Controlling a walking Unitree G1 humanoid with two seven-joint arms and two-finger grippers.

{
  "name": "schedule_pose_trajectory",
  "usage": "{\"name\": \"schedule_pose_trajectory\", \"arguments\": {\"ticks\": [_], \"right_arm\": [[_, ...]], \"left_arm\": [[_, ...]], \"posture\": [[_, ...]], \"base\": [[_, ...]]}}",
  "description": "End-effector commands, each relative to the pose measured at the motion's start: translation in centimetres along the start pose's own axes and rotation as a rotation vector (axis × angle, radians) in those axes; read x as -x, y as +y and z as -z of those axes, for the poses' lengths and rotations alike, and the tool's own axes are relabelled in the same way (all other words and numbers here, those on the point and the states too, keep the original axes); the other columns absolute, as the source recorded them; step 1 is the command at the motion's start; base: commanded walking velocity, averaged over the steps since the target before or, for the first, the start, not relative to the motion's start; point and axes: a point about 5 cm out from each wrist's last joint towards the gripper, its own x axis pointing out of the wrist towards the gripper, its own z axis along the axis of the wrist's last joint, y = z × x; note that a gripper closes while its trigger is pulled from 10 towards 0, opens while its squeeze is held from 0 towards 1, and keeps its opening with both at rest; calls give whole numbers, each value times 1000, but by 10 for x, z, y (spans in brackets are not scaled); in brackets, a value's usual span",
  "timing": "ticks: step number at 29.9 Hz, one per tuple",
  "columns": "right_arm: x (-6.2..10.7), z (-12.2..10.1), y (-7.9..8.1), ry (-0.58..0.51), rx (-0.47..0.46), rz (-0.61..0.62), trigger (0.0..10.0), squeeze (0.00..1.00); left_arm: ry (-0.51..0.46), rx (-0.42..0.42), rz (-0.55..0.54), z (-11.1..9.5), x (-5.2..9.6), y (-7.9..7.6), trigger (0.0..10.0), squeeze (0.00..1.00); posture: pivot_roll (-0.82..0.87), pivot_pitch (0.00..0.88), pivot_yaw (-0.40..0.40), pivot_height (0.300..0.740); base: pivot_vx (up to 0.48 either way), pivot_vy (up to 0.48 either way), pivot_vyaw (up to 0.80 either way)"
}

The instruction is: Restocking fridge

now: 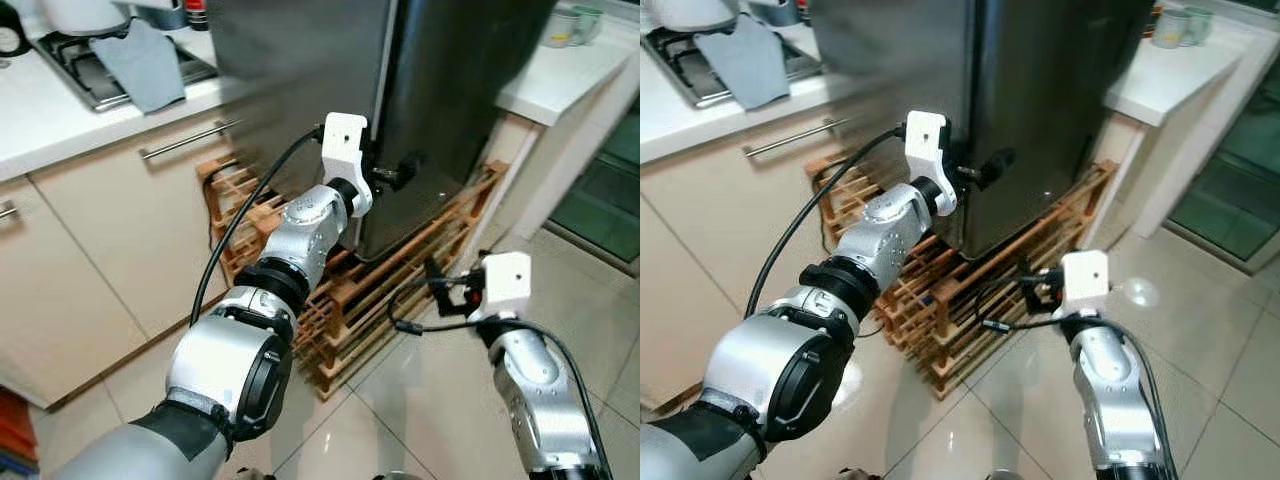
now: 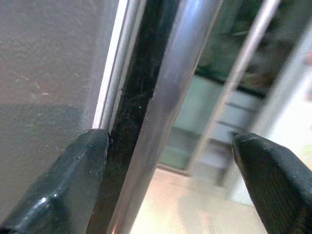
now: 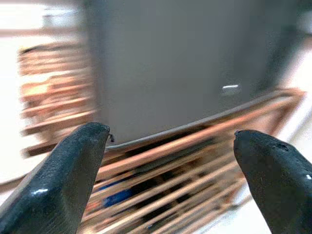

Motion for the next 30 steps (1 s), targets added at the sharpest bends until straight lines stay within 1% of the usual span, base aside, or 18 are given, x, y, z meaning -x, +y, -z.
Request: {"name": "schedule_pose_trajectory", "arguments": {"ticks": [1,4,5,6,8,12,14,15,18,20,21,22,23,24,25,27,29,30], "right_arm": [[-2,-6,7,-19,7,-33,10000,0],[-1,-7,14,-23,3,-61,10000,0],[-1,-7,14,-23,3,-61,10000,0],[0,-7,16,-19,3,-72,10000,0],[1,-7,16,-16,1,-74,10000,0],[0,-4,14,2,-12,-85,10000,0],[-1,-3,14,4,-20,-91,10000,0],[-1,-3,14,4,-20,-91,10000,0],[-4,-5,16,-7,-22,-83,10000,0],[-6,-7,15,-15,-28,-63,10000,0],[-7,-8,14,-20,-31,-52,10000,0],[-8,-9,10,-25,-45,-36,10000,0],[-9,-9,8,-28,-54,-26,10000,0],[-9,-9,8,-28,-54,-26,10000,0],[-9,-9,5,-28,-62,-10,10000,0],[-11,-8,-4,-23,-77,22,10000,0],[-13,-8,-9,-25,-91,47,10000,0],[-14,-8,-11,-28,-98,55,10000,0]], "left_arm": [[-88,98,551,0,-43,-146,10000,0],[-164,162,712,-11,-38,-168,10000,0],[-164,162,712,-11,-38,-168,10000,0],[-230,227,825,-25,-28,-174,10000,0],[-247,239,851,-29,-26,-175,10000,0],[-319,242,932,-48,-3,-159,10000,0],[-308,211,883,-44,2,-144,10000,0],[-308,211,883,-44,2,-144,10000,0],[-277,133,701,-36,14,-106,10000,0],[-241,87,589,-30,29,-80,10000,0],[-211,50,544,-26,38,-66,10000,0],[-148,7,465,-14,55,-42,10000,0],[-102,-22,414,-6,68,-26,10000,0],[-102,-22,414,-6,68,-26,10000,0],[-63,-36,350,1,83,-8,10000,0],[-10,-63,183,7,122,29,10000,0],[-8,-62,58,5,147,47,10000,0],[-17,-59,19,4,152,49,10000,0]], "posture": [[-275,0,18,740],[-287,0,17,740],[-287,0,17,740],[-273,0,3,740],[-273,0,3,740],[-240,0,-12,740],[-236,0,-15,740],[-236,0,-15,740],[-224,0,-9,740],[-215,0,-4,740],[-212,0,-4,740],[-205,0,-1,740],[-202,0,-2,740],[-202,0,-2,740],[-193,0,-4,740],[-165,0,-5,740],[-152,0,-5,740],[-148,0,-5,740]], "base": [[0,0,0],[0,0,0],[0,0,0],[0,0,0],[0,0,0],[0,0,0],[0,0,0],[0,0,0],[0,0,0],[0,0,0],[0,0,0],[0,0,0],[0,0,0],[0,0,0],[0,0,0],[0,0,0],[0,0,0],[0,0,631]]}}
